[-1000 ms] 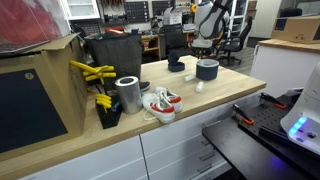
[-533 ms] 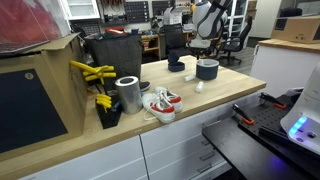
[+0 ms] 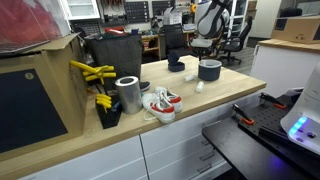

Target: Pick up the furthest white object and place it in the blue and white container

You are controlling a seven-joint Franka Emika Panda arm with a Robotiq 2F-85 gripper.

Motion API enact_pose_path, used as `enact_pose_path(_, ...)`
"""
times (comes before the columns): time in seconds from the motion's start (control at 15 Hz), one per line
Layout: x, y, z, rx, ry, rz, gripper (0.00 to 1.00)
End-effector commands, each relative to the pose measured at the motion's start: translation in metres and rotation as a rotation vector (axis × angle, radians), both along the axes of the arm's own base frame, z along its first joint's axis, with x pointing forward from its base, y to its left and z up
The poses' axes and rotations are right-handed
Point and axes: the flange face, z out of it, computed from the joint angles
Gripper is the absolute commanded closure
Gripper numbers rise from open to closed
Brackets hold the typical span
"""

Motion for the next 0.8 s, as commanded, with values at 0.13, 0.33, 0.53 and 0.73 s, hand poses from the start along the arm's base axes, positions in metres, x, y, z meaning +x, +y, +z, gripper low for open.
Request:
enact_pose_path(0.13,-0.024,-0.006,0.022,0.052,0.052,-0.034,1.0)
enact_pose_path(0.33,-0.029,-0.009,0.03,0.052,0.047,-0.042,1.0)
enact_pose_path(0.53,-0.041,-0.014,0.029,0.046,0.068,-0.029,1.0)
enact_pose_path(0.73,-0.049,-0.017,0.022,0.037,0.092,-0.03,1.0)
